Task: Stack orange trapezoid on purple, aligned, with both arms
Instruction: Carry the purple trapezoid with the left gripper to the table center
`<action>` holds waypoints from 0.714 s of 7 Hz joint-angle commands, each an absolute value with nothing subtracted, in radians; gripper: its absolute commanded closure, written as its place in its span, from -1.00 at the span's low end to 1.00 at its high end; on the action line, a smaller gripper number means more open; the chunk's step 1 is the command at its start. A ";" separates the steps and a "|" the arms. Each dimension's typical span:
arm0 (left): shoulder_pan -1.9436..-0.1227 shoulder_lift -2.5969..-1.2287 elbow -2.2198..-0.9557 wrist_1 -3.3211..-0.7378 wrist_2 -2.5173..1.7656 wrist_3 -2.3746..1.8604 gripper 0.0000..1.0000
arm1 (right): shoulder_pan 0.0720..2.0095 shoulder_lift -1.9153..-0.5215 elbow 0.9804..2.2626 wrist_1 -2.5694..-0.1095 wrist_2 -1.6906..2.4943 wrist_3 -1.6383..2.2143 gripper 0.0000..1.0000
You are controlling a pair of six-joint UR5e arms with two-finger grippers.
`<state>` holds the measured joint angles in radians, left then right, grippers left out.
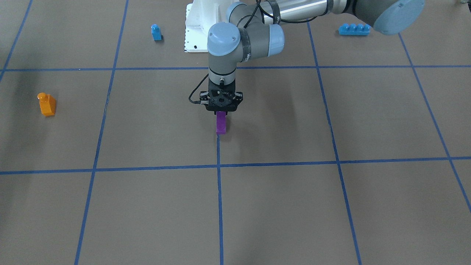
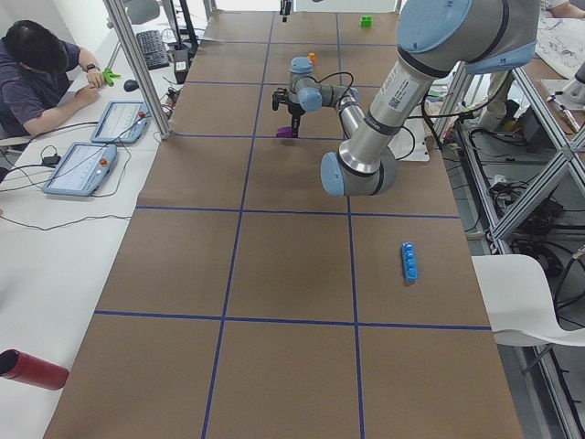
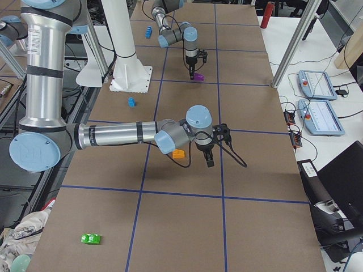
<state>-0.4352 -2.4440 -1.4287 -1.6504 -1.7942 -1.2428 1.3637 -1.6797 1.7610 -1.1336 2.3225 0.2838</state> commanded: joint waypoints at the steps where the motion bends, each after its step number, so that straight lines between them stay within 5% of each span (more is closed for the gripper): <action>1: -0.428 -2.457 -1.401 -1.654 -1.793 -1.244 1.00 | 1.364 -1.680 1.761 -1.134 2.322 0.284 -1.00; 5: -0.428 -2.456 -1.399 -1.655 -1.795 -1.241 0.92 | 1.364 -1.680 1.761 -1.134 2.322 0.284 -1.00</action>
<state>-0.4284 -2.4560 -1.4000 -1.6540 -1.7946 -1.2411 1.3637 -1.6797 1.7610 -1.1336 2.3224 0.2838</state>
